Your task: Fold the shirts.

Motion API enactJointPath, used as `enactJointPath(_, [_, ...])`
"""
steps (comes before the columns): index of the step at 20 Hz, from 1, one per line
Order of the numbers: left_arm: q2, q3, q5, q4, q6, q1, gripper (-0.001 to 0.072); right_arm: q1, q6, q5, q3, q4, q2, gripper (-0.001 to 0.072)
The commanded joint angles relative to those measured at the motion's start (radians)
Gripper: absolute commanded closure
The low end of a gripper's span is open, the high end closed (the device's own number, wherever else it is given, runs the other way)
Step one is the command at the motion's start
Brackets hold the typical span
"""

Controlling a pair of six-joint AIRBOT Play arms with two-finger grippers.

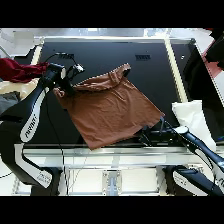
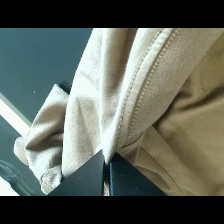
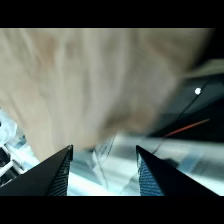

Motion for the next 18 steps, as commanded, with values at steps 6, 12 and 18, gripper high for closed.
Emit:
enactJointPath(6, [0.005, 0.001, -0.015, 0.016, 0.000, 0.001, 0.0701, 0.108, -0.051, -0.296, 0.183, 0.067, -0.104, 0.0700])
enactJointPath(12, [0.101, 0.000, -0.219, 0.082, -0.197, 0.069, 0.0701, -0.033, -0.103, -0.280, 0.502, -0.239, -0.077, 0.0702])
enactJointPath(18, [0.137, -0.034, -0.478, -0.307, -0.381, 0.180, 0.0702, -0.202, -0.073, -0.280, 0.832, -0.408, -0.132, 0.0703])
